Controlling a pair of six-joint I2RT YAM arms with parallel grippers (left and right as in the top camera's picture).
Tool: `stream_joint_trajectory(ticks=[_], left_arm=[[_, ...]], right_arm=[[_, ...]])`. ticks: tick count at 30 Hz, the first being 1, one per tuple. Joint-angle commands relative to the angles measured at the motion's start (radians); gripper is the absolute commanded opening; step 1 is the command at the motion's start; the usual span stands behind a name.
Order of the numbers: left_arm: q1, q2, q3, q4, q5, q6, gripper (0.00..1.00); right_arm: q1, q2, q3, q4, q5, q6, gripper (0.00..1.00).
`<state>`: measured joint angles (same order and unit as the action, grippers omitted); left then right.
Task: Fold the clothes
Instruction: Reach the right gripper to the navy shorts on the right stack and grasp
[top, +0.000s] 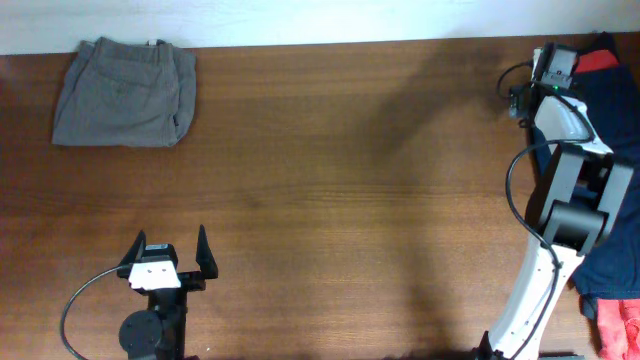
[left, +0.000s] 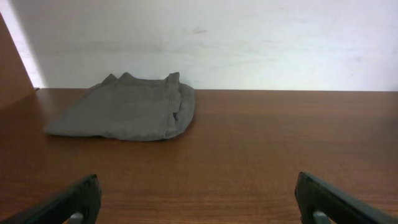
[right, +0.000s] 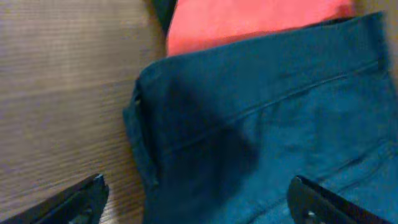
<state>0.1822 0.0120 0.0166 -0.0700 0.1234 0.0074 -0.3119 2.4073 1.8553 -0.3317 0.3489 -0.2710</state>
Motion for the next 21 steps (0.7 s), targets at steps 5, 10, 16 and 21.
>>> stream_joint_trajectory(ticks=[5,10,16,21], left_arm=[[0.004,-0.006,-0.007,0.002,0.011,0.008,0.99],[0.004,-0.006,-0.007,0.002,0.011,0.008,0.99],[0.004,-0.006,-0.007,0.002,0.011,0.008,0.99],[0.004,-0.006,-0.007,0.002,0.011,0.008,0.99]], right_arm=[[0.000,0.040,0.014,0.016,-0.005,0.050,0.78],[-0.004,0.040,0.014,0.035,-0.005,0.113,0.57],[-0.003,0.040,0.014,0.045,0.002,0.132,0.27],[-0.003,0.040,0.014,0.048,0.002,0.157,0.04]])
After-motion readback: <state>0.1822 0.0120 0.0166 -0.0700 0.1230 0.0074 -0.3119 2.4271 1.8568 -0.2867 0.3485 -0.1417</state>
